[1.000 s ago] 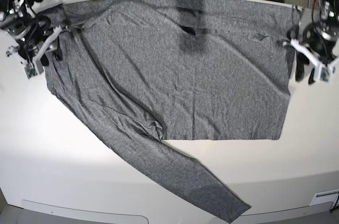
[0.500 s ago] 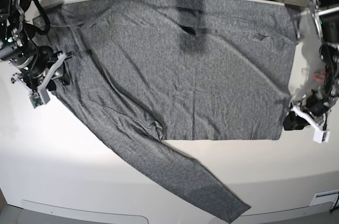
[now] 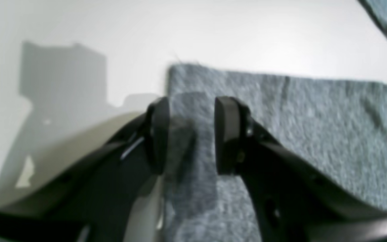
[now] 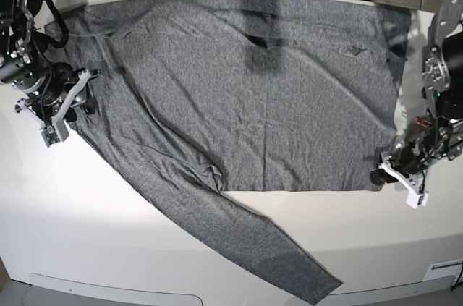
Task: Fold the T-shirt properly
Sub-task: 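Release the shirt and move both grippers to its side edges, then grasp the shirt's side edges with both grippers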
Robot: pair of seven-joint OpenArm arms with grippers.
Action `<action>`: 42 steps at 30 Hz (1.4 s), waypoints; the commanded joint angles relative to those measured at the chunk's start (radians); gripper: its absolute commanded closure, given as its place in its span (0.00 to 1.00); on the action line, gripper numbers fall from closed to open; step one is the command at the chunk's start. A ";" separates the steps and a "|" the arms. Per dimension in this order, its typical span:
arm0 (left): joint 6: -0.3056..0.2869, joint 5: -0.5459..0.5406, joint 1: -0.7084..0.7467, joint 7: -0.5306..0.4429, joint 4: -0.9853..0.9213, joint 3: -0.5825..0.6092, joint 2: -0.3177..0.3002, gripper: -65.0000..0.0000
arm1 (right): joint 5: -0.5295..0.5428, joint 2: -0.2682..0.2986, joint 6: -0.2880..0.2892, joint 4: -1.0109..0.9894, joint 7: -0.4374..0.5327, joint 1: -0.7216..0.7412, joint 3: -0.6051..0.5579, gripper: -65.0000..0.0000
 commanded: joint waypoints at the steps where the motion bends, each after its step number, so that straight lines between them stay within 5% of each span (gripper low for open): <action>1: -0.009 0.003 -0.034 -0.013 0.014 -0.002 -0.007 0.66 | 0.009 0.017 -0.003 0.014 0.015 0.008 0.007 0.62; 11: -0.009 0.040 -0.028 0.047 0.014 -0.002 0.051 0.68 | 0.010 0.017 -0.002 0.014 0.007 0.008 0.007 0.62; 17: 0.011 0.040 -0.014 0.031 0.014 -0.002 0.051 0.98 | 0.009 0.017 -0.002 0.014 0.018 0.009 0.007 0.62; 24: 0.034 0.040 -0.003 -0.069 0.014 -0.002 0.045 1.00 | 0.009 0.016 -0.002 -0.034 0.124 0.040 0.005 0.62; 30: 0.034 0.039 -0.001 -0.069 0.014 -0.003 0.051 1.00 | 0.059 0.017 -0.002 -0.291 0.102 0.292 -0.090 0.62; 36: 0.034 0.040 0.000 -0.030 0.014 -0.003 0.051 1.00 | 0.069 0.013 -0.001 -0.652 0.062 0.639 -0.371 0.62; 42: 0.034 0.040 0.000 -0.023 0.014 -0.003 0.051 1.00 | -0.018 -0.073 0.000 -1.070 0.092 0.951 -0.583 0.57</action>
